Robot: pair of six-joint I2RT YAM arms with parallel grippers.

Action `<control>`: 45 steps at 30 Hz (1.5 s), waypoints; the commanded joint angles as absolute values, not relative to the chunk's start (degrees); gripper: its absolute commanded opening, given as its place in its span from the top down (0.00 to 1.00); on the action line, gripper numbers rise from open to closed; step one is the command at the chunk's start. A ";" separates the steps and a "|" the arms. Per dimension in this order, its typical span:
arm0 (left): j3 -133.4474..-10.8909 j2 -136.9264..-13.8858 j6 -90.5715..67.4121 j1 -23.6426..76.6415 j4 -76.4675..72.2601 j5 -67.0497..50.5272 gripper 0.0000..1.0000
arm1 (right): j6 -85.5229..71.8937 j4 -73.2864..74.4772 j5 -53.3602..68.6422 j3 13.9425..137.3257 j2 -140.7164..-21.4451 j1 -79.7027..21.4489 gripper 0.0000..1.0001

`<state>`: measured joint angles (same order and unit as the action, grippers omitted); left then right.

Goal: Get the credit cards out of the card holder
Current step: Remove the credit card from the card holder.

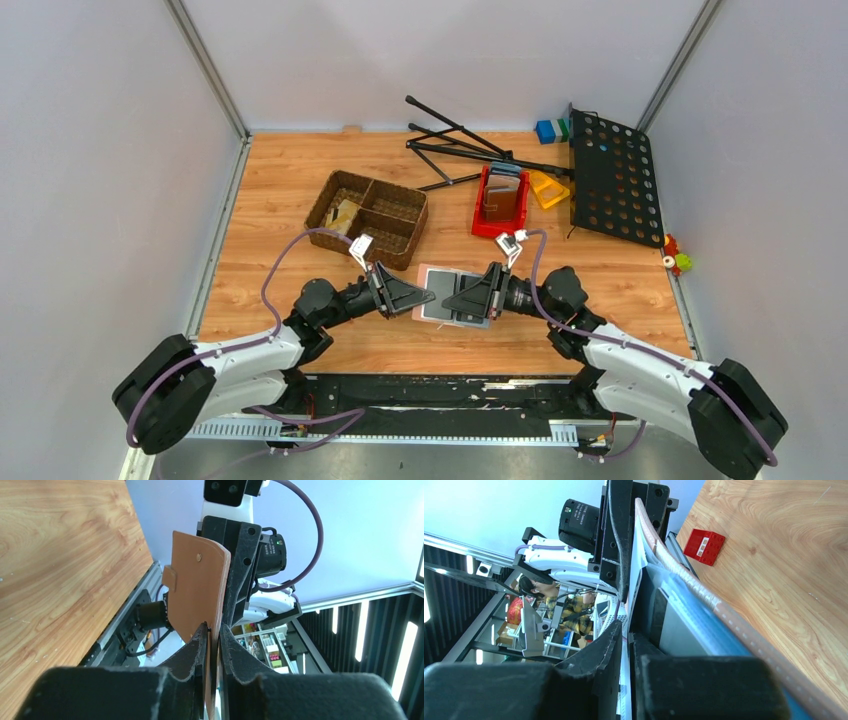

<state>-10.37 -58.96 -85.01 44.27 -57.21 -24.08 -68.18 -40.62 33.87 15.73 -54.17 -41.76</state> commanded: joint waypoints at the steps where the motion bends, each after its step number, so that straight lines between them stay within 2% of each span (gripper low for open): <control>1: -9.33 -59.64 -83.99 43.84 -58.34 -25.36 0.83 | -66.24 -40.94 32.23 15.66 -51.41 -41.93 0.88; 5: -9.54 -61.24 -83.64 43.59 -58.91 -25.99 0.94 | -65.63 -40.21 32.85 15.57 -51.23 -41.88 0.89; 17: -8.97 -62.75 -84.66 41.69 -61.68 -26.99 0.99 | -66.05 -39.73 31.00 12.32 -49.72 -40.24 0.91; 21: -9.11 -62.67 -84.81 41.48 -61.91 -27.21 1.00 | -66.36 -39.92 30.71 11.35 -48.45 -39.88 0.99; 28: -9.55 -63.24 -85.16 41.48 -62.88 -28.32 1.00 | -66.36 -40.71 31.83 12.26 -48.87 -39.87 1.00; 36: -9.40 -63.58 -85.86 41.40 -64.98 -28.48 0.87 | -67.20 -40.49 30.67 11.33 -48.69 -39.47 1.00; 45: -8.72 -64.60 -87.65 41.06 -68.60 -28.54 0.90 | -68.46 -40.94 30.39 8.94 -49.32 -37.76 1.00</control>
